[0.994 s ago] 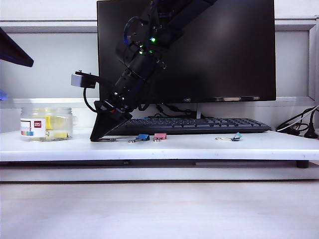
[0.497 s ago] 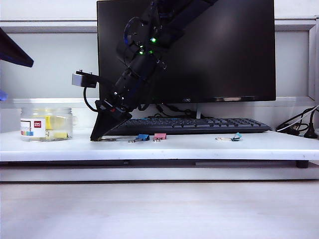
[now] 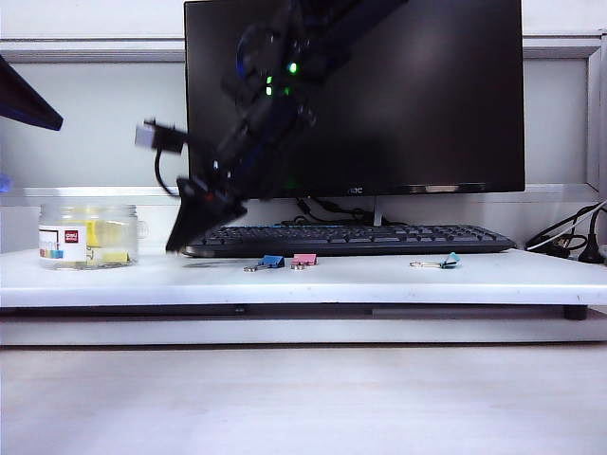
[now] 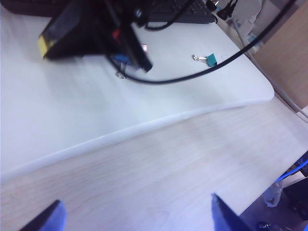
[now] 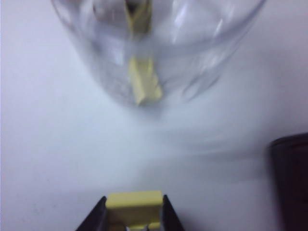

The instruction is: Pick up the clips with the largest number of clips of the same color on the table and place them in a round transparent plastic box.

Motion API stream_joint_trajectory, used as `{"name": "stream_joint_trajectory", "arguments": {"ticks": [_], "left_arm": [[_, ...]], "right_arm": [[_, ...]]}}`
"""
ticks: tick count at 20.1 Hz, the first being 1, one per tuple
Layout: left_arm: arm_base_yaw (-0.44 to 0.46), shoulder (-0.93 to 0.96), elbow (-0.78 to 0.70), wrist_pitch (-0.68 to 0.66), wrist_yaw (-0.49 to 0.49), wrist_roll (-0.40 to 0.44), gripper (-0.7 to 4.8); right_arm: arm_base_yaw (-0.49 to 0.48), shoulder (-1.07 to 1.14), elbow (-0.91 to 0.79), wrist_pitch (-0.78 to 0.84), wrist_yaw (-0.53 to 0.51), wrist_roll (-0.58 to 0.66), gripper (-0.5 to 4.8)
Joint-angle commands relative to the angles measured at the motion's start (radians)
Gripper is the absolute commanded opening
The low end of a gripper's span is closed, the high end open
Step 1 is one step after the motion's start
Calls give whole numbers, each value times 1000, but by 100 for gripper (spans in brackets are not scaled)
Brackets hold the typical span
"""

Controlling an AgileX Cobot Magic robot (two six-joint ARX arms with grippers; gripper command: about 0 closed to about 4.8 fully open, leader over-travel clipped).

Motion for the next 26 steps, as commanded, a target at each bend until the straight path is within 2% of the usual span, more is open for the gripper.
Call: {"name": "stream_joint_trajectory", "arguments": {"ticks": [1,3,8,11,20,26], "left_arm": [[0,0,6,19,0,1,402],[0,0,6,26,0,1,402],[0,0,6,32,2,0,402],[0,0,6,32,3,0,402],[0,0,6,11,23,-2,402],[0,0,6,-11,24,0,402]], "right_arm": [[1,-50,6,49,-14,13,80],[0,-64,23,57,-56,49,80],[3,-64,115,165,-245,203,81],[3,-63,116,229,-298,256,81],[60,-2,116,347,-335,332,81],[45,51,116,468,-341,431,81]]}}
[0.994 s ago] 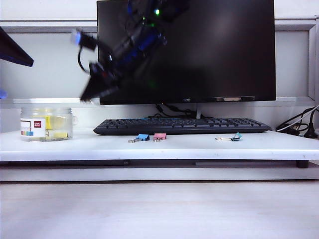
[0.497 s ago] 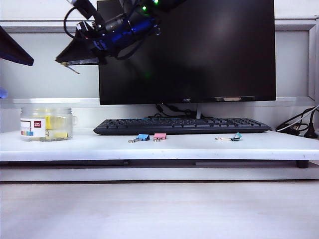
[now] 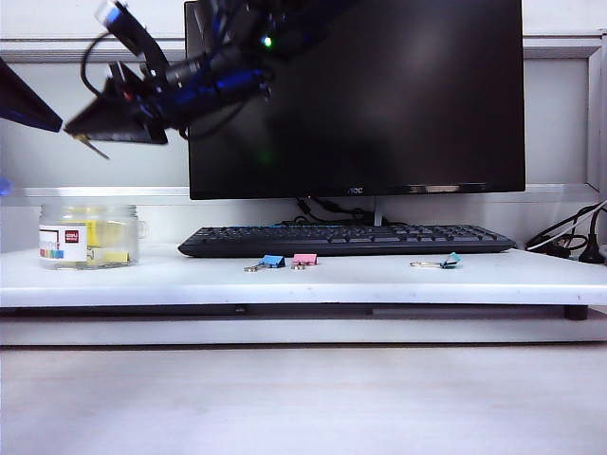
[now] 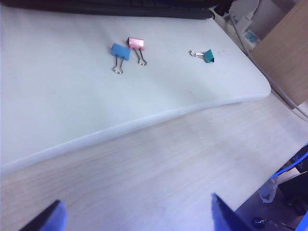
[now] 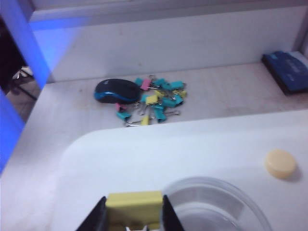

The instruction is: Pick up the clips with the largest number of clips of the same color on the table and place them in a round transparent plastic box.

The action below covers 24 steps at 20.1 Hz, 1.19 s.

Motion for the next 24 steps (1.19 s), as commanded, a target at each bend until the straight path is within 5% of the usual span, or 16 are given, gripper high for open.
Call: {"name": "stream_joint_trajectory", "arguments": {"ticks": [1,24], "left_arm": [[0,0,6,4,8,1,402],[0,0,6,8,9,-3,402]], "right_arm": [[-9,29,5,47,-5,39,81],[-14,66,4,135,2,80,106]]}}
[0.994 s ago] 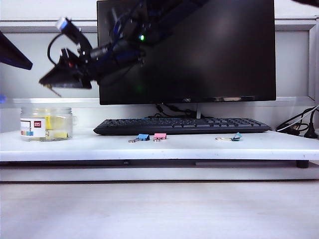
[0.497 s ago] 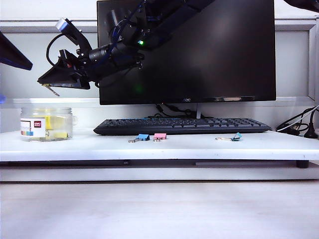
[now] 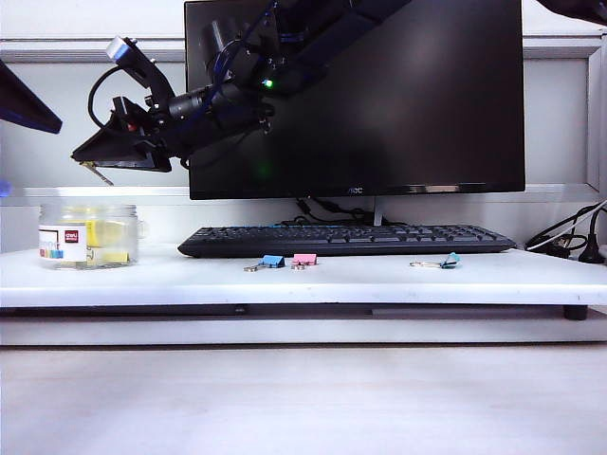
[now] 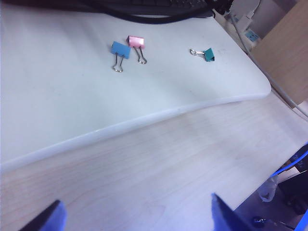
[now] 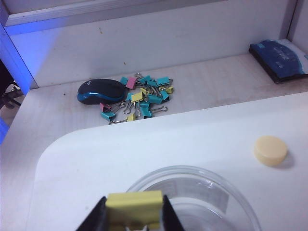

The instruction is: Pick up the clips with the largest number of clips of the same color on the table and place them in a round transparent plastic box.

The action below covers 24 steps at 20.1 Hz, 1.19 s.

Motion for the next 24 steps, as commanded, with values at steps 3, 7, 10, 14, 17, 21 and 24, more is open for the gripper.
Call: {"name": "stream_joint_trajectory", "arguments": {"ticks": [3,7,10,14,17,21,24], "left_arm": [[0,0,6,12,12,-3,402],[0,0,6,13,13,-3,402],[0,0,6,13,12,-3,402],[0,0,6,13,12,-3,402],[0,0,6,13,12,-3,402],[0,0,6,13,12,-3,402],[0,0,6,13,12,-3,402]], "right_arm": [[2,11,5,32,18,5,109],[2,22,6,36,26,5,119],[2,24,6,41,34,4,122],[2,24,6,55,36,5,159],[2,24,6,55,37,5,160],[2,24,6,55,39,5,182],[2,24,5,54,40,5,182]]}}
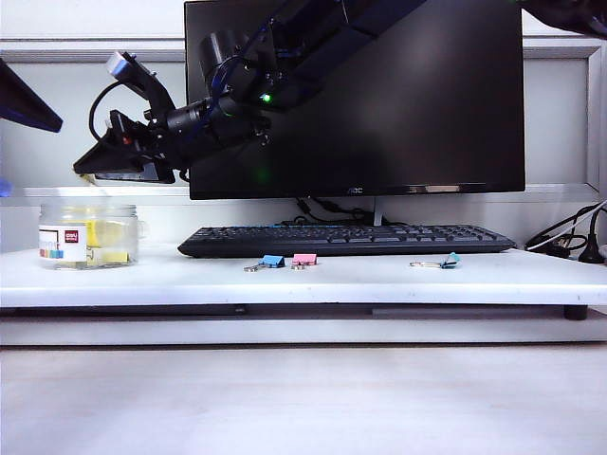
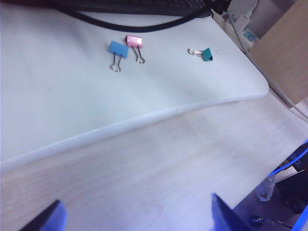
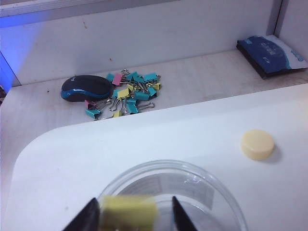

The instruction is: Pick up the clips with the largest number of clips of the same color on the table and place them in a round transparent plastic box.

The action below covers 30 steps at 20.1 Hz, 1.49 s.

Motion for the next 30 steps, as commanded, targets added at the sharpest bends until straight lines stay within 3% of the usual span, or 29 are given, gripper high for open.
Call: {"name": "stream_joint_trajectory", "arguments": {"ticks": [1,16,20,30], "left_arm": [[0,0,6,12,5,0,402],[0,-1,6,75,8,-22,403],[0,-1,6,129,6,-21,402],[0,-1,21,274,-31,-17,402]], "right_arm": [[2,-2,4,17,0,4,182],[-53,-118,6,2,55,8,185],[-109,-213,6,-97,66,-5,185],[-232,-476,6,-435,133,-180,184]]}}
